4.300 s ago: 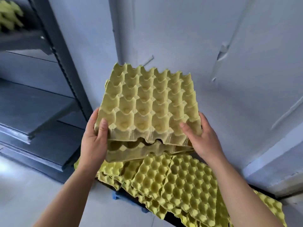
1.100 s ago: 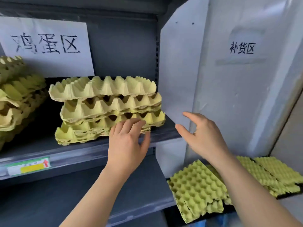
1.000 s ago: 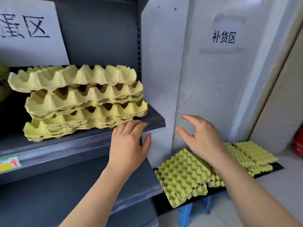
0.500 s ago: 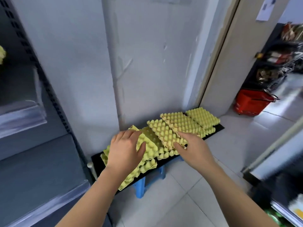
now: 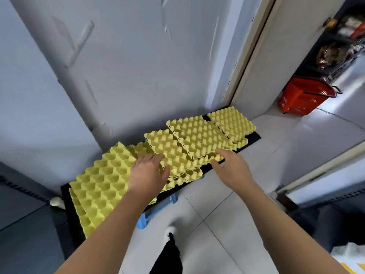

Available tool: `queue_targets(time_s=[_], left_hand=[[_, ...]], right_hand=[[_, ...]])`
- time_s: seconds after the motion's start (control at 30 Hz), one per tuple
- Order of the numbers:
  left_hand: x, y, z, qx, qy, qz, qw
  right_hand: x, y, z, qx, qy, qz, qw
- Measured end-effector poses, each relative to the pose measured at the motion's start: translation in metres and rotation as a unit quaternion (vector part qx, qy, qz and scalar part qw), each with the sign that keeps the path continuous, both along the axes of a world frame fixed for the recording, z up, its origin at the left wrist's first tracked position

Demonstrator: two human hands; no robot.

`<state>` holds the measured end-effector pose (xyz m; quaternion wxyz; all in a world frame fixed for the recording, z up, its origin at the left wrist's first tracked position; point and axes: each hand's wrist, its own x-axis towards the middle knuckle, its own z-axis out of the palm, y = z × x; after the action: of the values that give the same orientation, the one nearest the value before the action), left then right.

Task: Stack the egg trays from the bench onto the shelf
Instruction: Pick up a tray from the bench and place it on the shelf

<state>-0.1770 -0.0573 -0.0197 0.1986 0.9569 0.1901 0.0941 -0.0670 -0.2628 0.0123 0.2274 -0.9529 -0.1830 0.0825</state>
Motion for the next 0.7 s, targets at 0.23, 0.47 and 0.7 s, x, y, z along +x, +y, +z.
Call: queue_targets(time_s=[0.23, 0.47, 0.7], left_hand=[[0.133, 0.006, -0.048, -0.034, 0.086, -0.014, 0.996], [0.236, 0.001, -0.101, -0.072, 0.194, -0.011, 0.978], [0.294, -0.016, -0.169, -0.109, 0.3, 0.048, 0.947]], right_hand=[[0.128, 0.007, -0.05, -0.02, 0.055, -0.045, 0.997], [0.236, -0.001, -0.122, -0.038, 0.123, -0.052, 0.99], [0.335, 0.0, -0.212, -0.046, 0.202, -0.016, 0.978]])
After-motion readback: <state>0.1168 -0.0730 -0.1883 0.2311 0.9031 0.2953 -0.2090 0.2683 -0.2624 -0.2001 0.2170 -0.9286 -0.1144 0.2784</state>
